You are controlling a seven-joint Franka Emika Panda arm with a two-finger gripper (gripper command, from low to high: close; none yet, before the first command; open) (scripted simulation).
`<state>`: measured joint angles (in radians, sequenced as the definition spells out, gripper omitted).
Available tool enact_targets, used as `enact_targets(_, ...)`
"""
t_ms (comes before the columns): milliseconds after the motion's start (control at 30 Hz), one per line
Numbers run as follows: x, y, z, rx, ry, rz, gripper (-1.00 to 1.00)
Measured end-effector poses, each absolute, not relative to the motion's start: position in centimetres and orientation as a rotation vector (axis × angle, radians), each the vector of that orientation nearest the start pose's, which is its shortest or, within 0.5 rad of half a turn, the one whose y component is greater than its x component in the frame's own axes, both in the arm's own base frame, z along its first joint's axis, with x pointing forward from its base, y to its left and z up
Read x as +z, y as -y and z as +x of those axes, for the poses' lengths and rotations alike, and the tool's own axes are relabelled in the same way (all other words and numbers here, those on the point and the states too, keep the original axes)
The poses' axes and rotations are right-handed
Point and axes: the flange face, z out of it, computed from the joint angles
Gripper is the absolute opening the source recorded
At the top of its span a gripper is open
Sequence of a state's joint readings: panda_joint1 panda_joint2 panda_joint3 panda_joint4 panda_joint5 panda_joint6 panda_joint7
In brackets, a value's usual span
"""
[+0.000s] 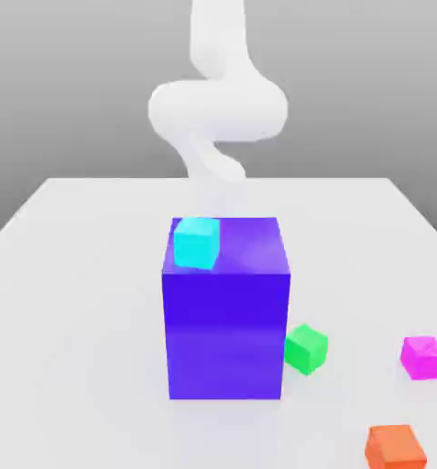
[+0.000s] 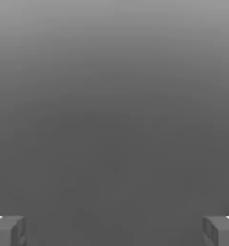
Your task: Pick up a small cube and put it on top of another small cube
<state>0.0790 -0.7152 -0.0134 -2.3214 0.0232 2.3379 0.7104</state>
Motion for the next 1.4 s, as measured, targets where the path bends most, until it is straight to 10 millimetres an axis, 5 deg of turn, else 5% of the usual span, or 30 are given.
enact_targets(200,57.3,-9.9,43.0,-0.708,-0.424,-2.744,0.0)
enact_targets(400,46.5,-18.4,44.1,-0.498,0.034,-2.87,0.0)
enact_targets(567,37.3,-24.7,41.9,-0.33,0.434,-2.92,0.0)
enact_targets(733,28.3,-30.5,36.9,-0.167,0.887,-2.906,0.0)
enact_targets(933,18.8,-32.3,32.0,-0.013,1.29,-2.858,0.0)
enact_targets(1067,13.9,-32.4,31.6,-0.002,1.32,-2.851,0.0)
enact_targets(1100,13.1,-32.4,31.6,-0.001,1.32,-2.851,-1.0)
enact_targets(1300,12.6,-32.3,31.5,0.002,1.32,-2.851,-1.0)
enact_targets(1400,14.9,-32.4,31.6,-0.001,1.323,-2.852,-1.0)
